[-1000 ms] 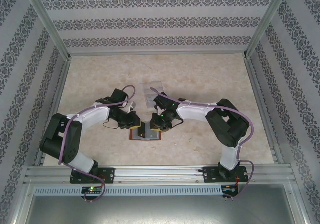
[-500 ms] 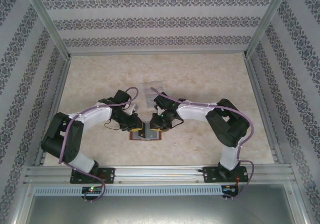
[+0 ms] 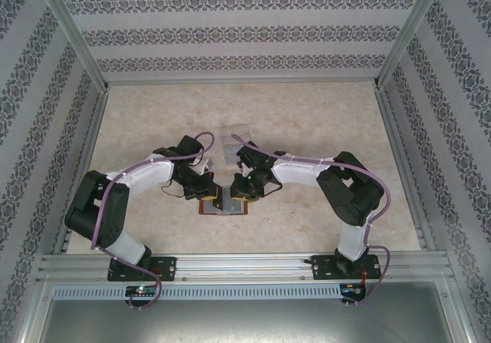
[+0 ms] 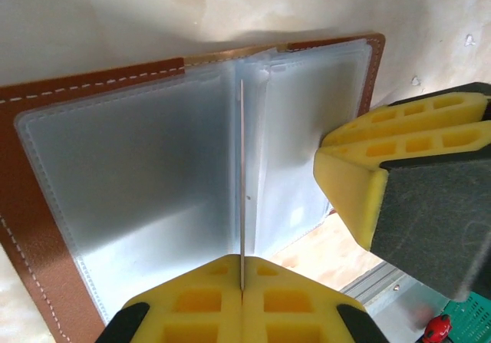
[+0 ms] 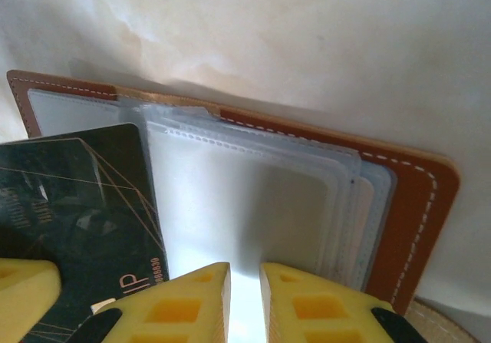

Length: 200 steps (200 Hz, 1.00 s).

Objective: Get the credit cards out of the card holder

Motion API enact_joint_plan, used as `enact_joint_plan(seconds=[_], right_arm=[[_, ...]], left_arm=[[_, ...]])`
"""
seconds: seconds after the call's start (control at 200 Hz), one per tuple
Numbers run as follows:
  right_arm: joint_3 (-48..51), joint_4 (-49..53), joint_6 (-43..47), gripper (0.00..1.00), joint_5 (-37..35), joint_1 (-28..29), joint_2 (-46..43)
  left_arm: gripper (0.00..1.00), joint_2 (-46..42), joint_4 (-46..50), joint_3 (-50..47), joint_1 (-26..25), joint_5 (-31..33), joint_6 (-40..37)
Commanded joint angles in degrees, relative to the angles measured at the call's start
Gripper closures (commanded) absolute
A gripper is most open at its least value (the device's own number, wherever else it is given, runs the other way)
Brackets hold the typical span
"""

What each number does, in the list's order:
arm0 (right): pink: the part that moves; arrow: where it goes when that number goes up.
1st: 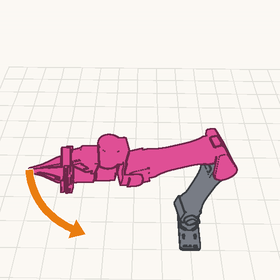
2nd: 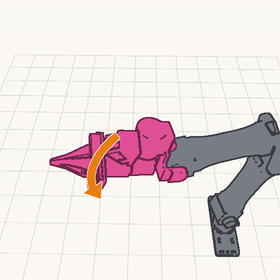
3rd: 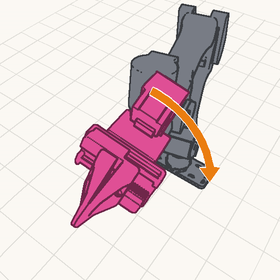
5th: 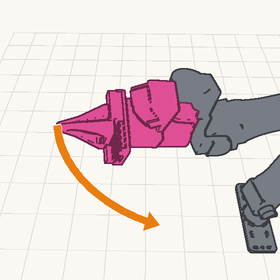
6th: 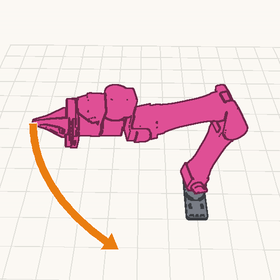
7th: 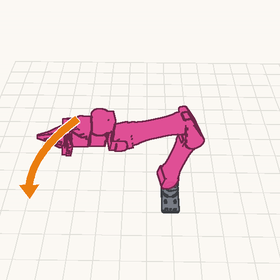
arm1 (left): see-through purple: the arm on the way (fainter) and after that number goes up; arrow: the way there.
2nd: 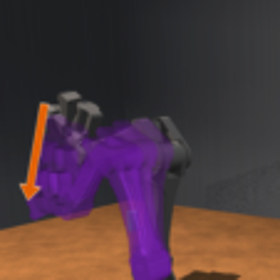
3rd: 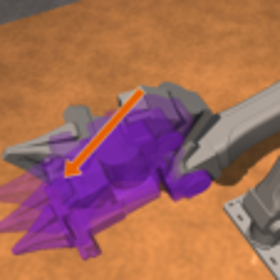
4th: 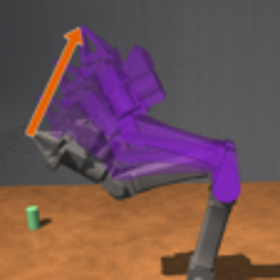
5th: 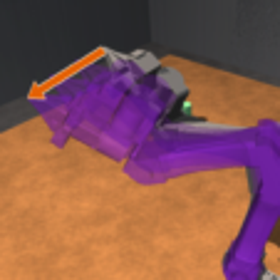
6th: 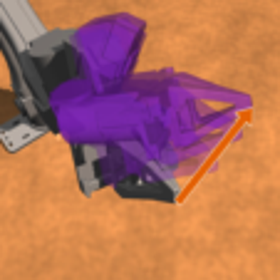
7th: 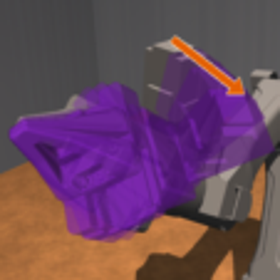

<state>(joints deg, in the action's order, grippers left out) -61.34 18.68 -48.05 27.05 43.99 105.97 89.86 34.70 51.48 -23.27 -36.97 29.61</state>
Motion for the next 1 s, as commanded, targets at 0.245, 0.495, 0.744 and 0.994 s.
enact_joint_plan(seconds=[0.245,0.495,0.744,0.994], right_arm=[[4.5,3.7,1.7,0.80,0.5,-6.7,-8.8],[6.3,7.9,6.7,0.80,0.1,-13.9,-13.2],[5.9,11.9,12.0,0.80,-0.2,-19.7,-15.2],[4.8,14.5,15.8,0.80,-0.1,-23.1,-15.2]], left_arm=[[1.00,0.9,14.2,10.8,-0.6,7.9,-11.7],[1.00,3.1,20.9,19.4,-1.3,13.1,-28.5],[1.00,6.9,25.2,26.2,-1.3,15.9,-45.1],[1.00,13.0,30.6,37.3,-1.3,19.5,-60.1]])
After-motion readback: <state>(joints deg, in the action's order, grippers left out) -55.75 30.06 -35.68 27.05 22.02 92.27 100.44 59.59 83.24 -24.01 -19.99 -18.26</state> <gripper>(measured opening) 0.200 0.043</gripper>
